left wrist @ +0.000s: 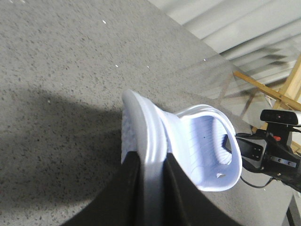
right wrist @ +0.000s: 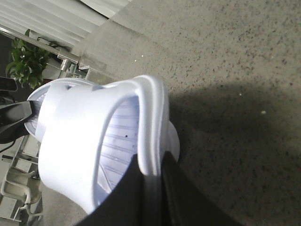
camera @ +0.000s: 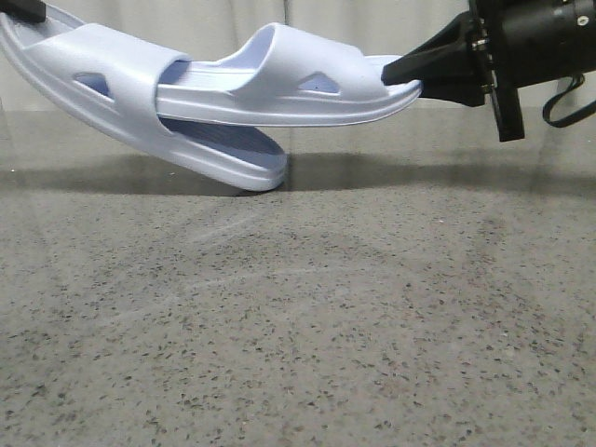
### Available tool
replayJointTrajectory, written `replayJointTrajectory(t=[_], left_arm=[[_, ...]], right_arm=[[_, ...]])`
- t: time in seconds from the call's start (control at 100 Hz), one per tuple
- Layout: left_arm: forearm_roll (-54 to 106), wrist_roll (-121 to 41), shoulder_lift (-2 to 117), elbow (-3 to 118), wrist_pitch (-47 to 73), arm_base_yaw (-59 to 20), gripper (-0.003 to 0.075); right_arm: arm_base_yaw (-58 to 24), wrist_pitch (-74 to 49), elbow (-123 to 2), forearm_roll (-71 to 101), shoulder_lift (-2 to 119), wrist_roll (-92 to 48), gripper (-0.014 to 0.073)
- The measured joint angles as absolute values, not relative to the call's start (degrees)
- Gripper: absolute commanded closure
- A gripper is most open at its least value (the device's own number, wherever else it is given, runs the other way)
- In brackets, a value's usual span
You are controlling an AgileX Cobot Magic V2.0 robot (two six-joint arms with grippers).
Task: Insert blue slippers together front up
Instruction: 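Slide the right gripper's slipper onto the left gripper's slipper, soles stacked, then lower the stacked slippers to the table and open the right gripper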
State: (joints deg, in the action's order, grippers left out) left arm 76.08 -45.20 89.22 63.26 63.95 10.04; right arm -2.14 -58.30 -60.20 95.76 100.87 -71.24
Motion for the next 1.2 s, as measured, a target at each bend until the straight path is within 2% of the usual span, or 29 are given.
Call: replayJointTrajectory(t=[0.36,0.57,0.64,0.83,1.2], left_arm=[[76.41,-45.2,89.1,63.26,62.11,9.67,0.0705],[76.63,-45.2,88.88,63.26,61.71,9.22,0.0705],[76.63,-45.2,88.88,63.26,61.64,9.22,0.0705],[76.63,-45.2,88.88,63.26,61.51,9.22,0.0705],[77.12,-45.2,88.08,63.26,67.43,9.39,0.0705]], right_arm=[[-8.27,-53.89,-63.15,96.81,105.21,-71.24,0.0697],[-9.14,-52.79,-64.57,96.81,106.35,-71.24,0.0691],[-9.14,-52.79,-65.07,96.71,106.35,-71.24,0.0662],[-8.47,-55.57,-65.22,95.73,106.46,-71.24,0.0484],[-0.66,-67.21,-65.67,88.14,103.2,-68.05,0.0471]])
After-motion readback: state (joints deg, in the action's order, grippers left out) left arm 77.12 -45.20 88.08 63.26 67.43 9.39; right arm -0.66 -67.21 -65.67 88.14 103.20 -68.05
